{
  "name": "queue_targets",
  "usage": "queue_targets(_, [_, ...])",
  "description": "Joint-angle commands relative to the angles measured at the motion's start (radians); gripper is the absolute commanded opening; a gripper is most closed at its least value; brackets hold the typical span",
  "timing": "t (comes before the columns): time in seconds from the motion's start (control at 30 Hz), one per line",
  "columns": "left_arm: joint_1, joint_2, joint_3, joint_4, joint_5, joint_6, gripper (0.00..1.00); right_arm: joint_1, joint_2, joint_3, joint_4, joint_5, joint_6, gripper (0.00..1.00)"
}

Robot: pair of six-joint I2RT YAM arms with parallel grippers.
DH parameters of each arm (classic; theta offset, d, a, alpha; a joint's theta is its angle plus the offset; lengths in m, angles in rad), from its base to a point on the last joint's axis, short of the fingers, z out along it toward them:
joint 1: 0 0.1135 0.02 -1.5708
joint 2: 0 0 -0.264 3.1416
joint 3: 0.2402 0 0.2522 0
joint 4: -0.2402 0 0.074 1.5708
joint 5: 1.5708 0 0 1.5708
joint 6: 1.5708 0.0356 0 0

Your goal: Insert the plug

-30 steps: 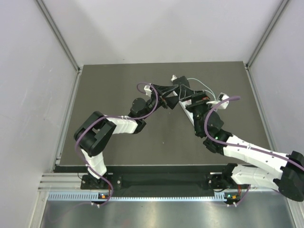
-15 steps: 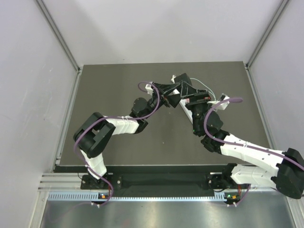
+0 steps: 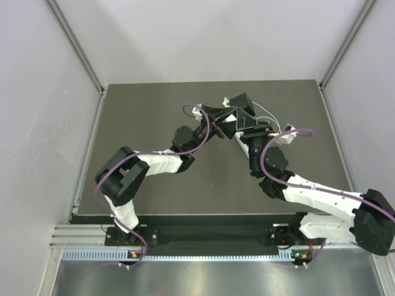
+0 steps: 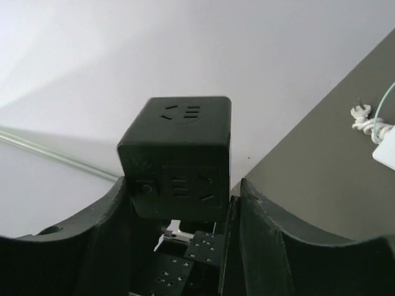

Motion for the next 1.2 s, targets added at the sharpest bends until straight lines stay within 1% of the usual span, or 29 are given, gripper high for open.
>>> queue_targets(0.0, [-0.008,-0.043,0.035,0.469,0.005,-0.079,0.00,-0.015,0.013,-0.030,0.215,-0.016,-0.055,0.42])
queue_targets(0.03, [-0.008,-0.045,0.032,0.469,0.005,-0.080,0.00,-0.015,0.013,-0.036,0.249,-0.021,-0.094,0.33])
queue_targets(0.07, [-0.008,-0.045,0.029,0.470,0.009,-0.079,0.00,-0.018,0.018,-0.041,0.281,-0.033,-0.114,0.29])
queue_targets(0.1, [-0.008,-0.046,0.026,0.469,0.009,-0.080,0.07,-0.018,0.022,-0.053,0.356,-0.041,-0.132,0.25])
queue_targets(0.13, [-0.008,-0.046,0.021,0.469,0.007,-0.080,0.14,-0.020,0.025,-0.059,0.392,-0.048,-0.169,0.16])
queue_targets(0.17, [-0.009,-0.048,0.009,0.469,0.002,-0.080,0.22,-0.023,0.033,-0.064,0.430,-0.064,-0.187,0.11])
queue_targets(0.23, [-0.009,-0.052,0.003,0.469,-0.001,-0.077,0.29,-0.031,0.039,-0.070,0.487,-0.077,-0.223,0.00])
queue_targets(0.27, [-0.009,-0.052,0.003,0.467,0.001,-0.074,0.29,-0.034,0.041,-0.064,0.487,-0.091,-0.233,0.00])
queue_targets(0.3, [-0.011,-0.051,0.006,0.466,0.013,-0.073,0.25,-0.035,0.038,-0.061,0.484,-0.097,-0.238,0.00])
queue_targets(0.33, [-0.011,-0.049,0.009,0.461,0.021,-0.069,0.05,-0.037,0.039,-0.058,0.480,-0.102,-0.249,0.00])
queue_targets(0.37, [-0.011,-0.049,0.015,0.457,0.027,-0.069,0.00,-0.040,0.036,-0.056,0.475,-0.110,-0.249,0.00])
queue_targets(0.4, [-0.011,-0.051,0.012,0.450,0.030,-0.066,0.00,-0.040,0.033,-0.058,0.469,-0.111,-0.249,0.00])
queue_targets(0.47, [-0.009,-0.059,0.003,0.431,0.035,-0.054,0.00,-0.038,0.012,-0.061,0.425,-0.113,-0.235,0.07])
queue_targets(0.5, [-0.009,-0.062,-0.002,0.424,0.036,-0.053,0.00,-0.040,-0.001,-0.067,0.396,-0.114,-0.223,0.12])
queue_targets(0.53, [-0.009,-0.065,-0.005,0.420,0.041,-0.050,0.00,-0.040,-0.040,-0.067,0.354,-0.114,-0.188,0.26])
queue_targets(0.57, [-0.009,-0.066,-0.005,0.421,0.044,-0.045,0.00,-0.040,-0.063,-0.059,0.194,-0.098,-0.160,0.34])
queue_targets(0.6, [-0.008,-0.066,-0.003,0.421,0.050,-0.042,0.00,-0.041,-0.093,-0.050,0.097,-0.088,-0.123,0.41])
queue_targets(0.63, [-0.005,-0.066,-0.002,0.423,0.062,-0.034,0.00,-0.046,-0.122,-0.037,-0.028,-0.088,-0.041,0.53])
queue_targets(0.67, [-0.003,-0.069,0.007,0.408,0.090,-0.016,0.00,-0.073,-0.175,-0.003,-0.226,-0.131,-0.008,0.57])
queue_targets(0.7, [0.000,-0.072,0.011,0.397,0.108,-0.007,0.00,-0.095,-0.200,0.016,-0.335,-0.162,0.025,0.63])
queue_targets(0.73, [0.002,-0.071,0.014,0.386,0.122,0.004,0.00,-0.119,-0.221,0.034,-0.411,-0.206,0.077,0.73])
queue_targets(0.77, [0.002,-0.069,0.020,0.378,0.152,0.024,0.00,-0.188,-0.252,0.063,-0.465,-0.320,0.096,0.75])
queue_targets(0.8, [0.002,-0.062,0.024,0.375,0.166,0.032,0.00,-0.225,-0.261,0.074,-0.560,-0.390,0.136,0.77])
queue_targets(0.83, [0.002,-0.059,0.038,0.372,0.183,0.041,0.00,-0.265,-0.278,0.082,-0.594,-0.451,0.159,0.79])
queue_targets(0.87, [0.002,-0.054,0.044,0.371,0.199,0.050,0.00,-0.331,-0.281,0.094,-0.620,-0.569,0.174,0.80])
queue_targets(0.93, [0.002,-0.043,0.061,0.378,0.237,0.059,0.00,-0.389,-0.275,0.114,-0.680,-0.677,0.202,0.82])
queue_targets(0.97, [0.002,-0.040,0.066,0.378,0.243,0.069,0.00,-0.432,-0.271,0.135,-0.692,-0.768,0.208,0.82])
queue_targets(1.07, [0.002,-0.048,0.073,0.352,0.271,0.099,0.00,-0.469,-0.236,0.180,-0.735,-0.892,0.234,0.89])
queue_targets(1.17, [0.002,-0.057,0.081,0.314,0.297,0.131,0.00,-0.471,-0.226,0.180,-0.700,-0.946,0.254,0.89])
